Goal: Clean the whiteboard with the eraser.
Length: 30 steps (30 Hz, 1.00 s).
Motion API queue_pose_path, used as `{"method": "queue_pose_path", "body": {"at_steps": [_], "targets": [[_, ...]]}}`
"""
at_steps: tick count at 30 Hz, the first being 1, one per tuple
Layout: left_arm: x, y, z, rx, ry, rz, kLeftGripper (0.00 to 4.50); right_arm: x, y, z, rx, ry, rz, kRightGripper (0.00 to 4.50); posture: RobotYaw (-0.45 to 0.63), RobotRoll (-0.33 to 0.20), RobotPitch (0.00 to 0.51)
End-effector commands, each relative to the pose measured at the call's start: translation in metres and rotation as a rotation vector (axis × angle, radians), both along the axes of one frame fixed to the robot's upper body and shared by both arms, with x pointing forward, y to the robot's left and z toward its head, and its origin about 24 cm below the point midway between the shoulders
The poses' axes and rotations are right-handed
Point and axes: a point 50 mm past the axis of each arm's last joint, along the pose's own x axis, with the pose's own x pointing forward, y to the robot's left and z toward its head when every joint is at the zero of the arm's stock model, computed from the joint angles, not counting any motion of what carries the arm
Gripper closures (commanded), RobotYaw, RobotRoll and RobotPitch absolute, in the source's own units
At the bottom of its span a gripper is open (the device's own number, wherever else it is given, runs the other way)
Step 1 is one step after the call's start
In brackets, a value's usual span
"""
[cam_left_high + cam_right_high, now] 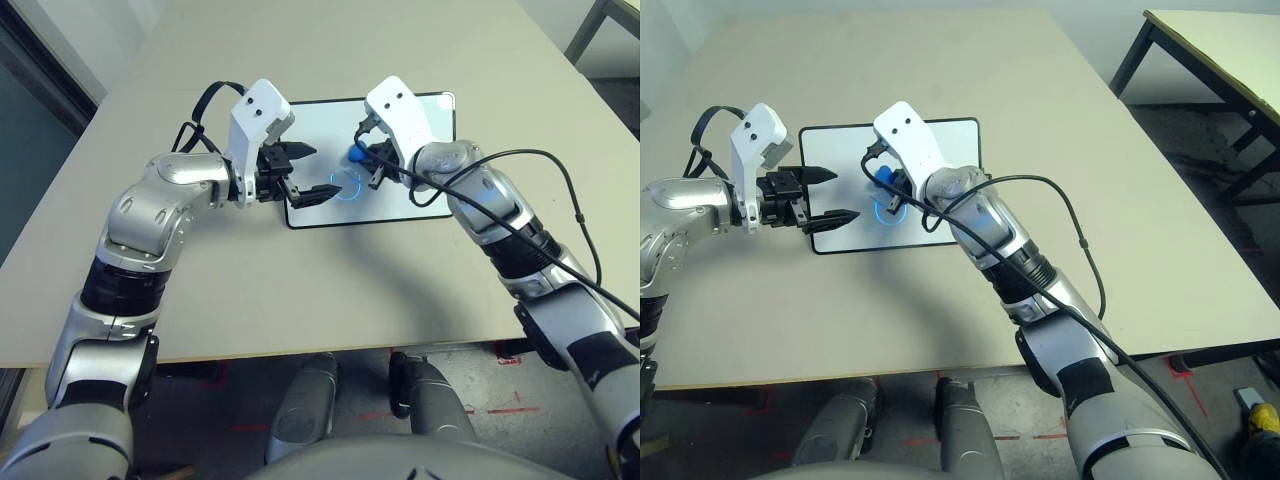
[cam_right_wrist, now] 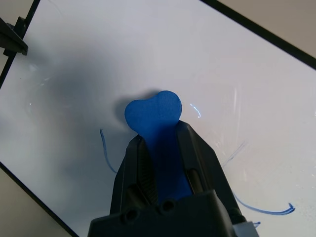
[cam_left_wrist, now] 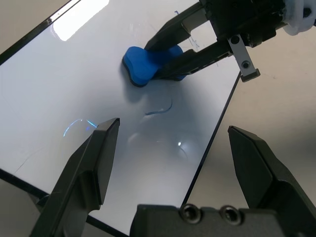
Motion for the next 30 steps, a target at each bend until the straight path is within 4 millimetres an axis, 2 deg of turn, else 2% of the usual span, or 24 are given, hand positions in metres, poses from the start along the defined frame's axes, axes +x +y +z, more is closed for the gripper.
{"method": "queue_pose_path", "body": {"at_steps": [1,7,14,16,22,24,27,30], "targets": [[-0.002,-0.004,0.002,0.009,-0.002,-0.021,0.00,0.002,-0.005,-0.014,-0.027,0.032,-0.041,3.69,0.13,0.000,0.154],[-0.001,-0.006,0.003,0.008,-0.003,-0.027,0.00,-0.017,0.012,-0.044,-0.069,0.137,0.074,3.70,0.13,0.000,0.156],[-0.001,-0.007,0.001,0.007,0.002,-0.031,0.00,-0.022,0.009,-0.058,-0.127,0.170,0.102,3.70,0.13,0.000,0.160],[-0.001,-0.007,0.001,0.006,0.003,-0.031,0.00,-0.019,0.007,-0.057,-0.136,0.155,0.094,3.70,0.12,0.000,0.159],[0.000,-0.007,0.001,0.004,0.000,-0.032,0.00,0.004,0.005,-0.013,-0.111,0.006,0.033,3.70,0.12,0.000,0.152],[0.000,-0.008,0.000,0.003,0.000,-0.032,0.00,0.007,0.006,-0.006,-0.107,-0.016,0.026,3.70,0.12,0.000,0.152],[-0.001,-0.008,0.000,-0.001,0.001,-0.032,0.00,0.006,0.009,-0.005,-0.107,-0.020,0.032,3.70,0.12,0.000,0.152],[-0.001,-0.008,0.000,-0.001,0.003,-0.031,0.00,0.000,0.013,-0.014,-0.116,0.003,0.057,3.70,0.12,0.000,0.151]]}}
